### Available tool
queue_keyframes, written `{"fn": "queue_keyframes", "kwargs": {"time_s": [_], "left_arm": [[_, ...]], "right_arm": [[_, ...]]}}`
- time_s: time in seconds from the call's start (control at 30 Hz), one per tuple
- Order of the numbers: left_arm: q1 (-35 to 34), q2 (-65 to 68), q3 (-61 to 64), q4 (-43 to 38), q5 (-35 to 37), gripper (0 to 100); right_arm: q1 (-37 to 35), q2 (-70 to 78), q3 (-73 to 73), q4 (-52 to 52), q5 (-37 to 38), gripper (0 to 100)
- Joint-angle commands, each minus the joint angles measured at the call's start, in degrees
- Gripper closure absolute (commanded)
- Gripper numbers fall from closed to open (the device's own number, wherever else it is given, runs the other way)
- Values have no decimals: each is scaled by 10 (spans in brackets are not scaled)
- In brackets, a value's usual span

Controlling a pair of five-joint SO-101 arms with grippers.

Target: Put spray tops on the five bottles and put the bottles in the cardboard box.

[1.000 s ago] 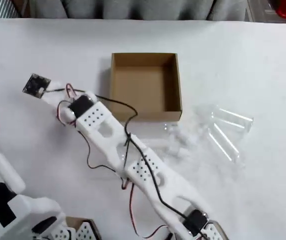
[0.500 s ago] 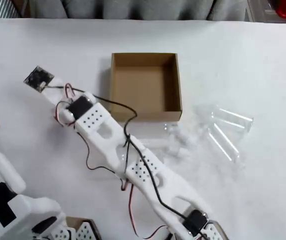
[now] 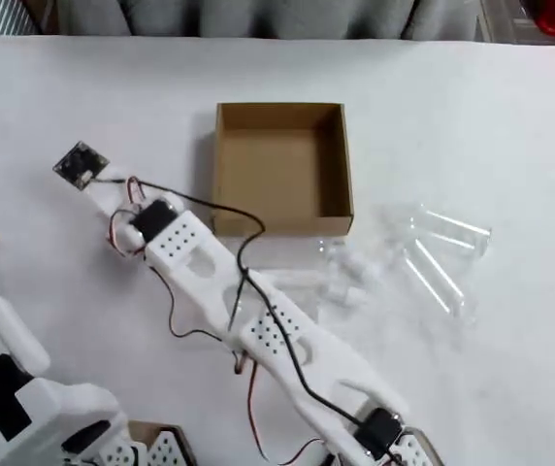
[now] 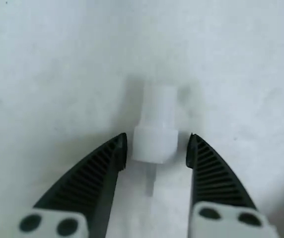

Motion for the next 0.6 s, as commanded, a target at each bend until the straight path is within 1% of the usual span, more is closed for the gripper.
{"fn": "queue_keyframes", "kwargs": {"time_s": [0.0, 0.13, 0.2, 0.27, 0.33, 0.47, 0.57], "left_arm": [[12, -7, -42, 3, 7, 980], [21, -7, -41, 3, 7, 980], [26, -7, -37, 3, 6, 980], [32, -7, -27, 3, 6, 980], [49, -12, -18, 4, 6, 980], [111, -79, 20, 7, 11, 980], [170, -175, 76, 7, 11, 980]], "right_arm": [[-5, -8, -25, 1, 10, 842], [1, -8, -25, -1, 11, 993], [12, -8, -25, 1, 11, 965], [26, -13, -25, 4, 11, 987], [41, -19, -40, 33, 11, 981], [60, -64, -108, 162, 14, 983], [63, -103, -109, 238, 81, 983]]}}
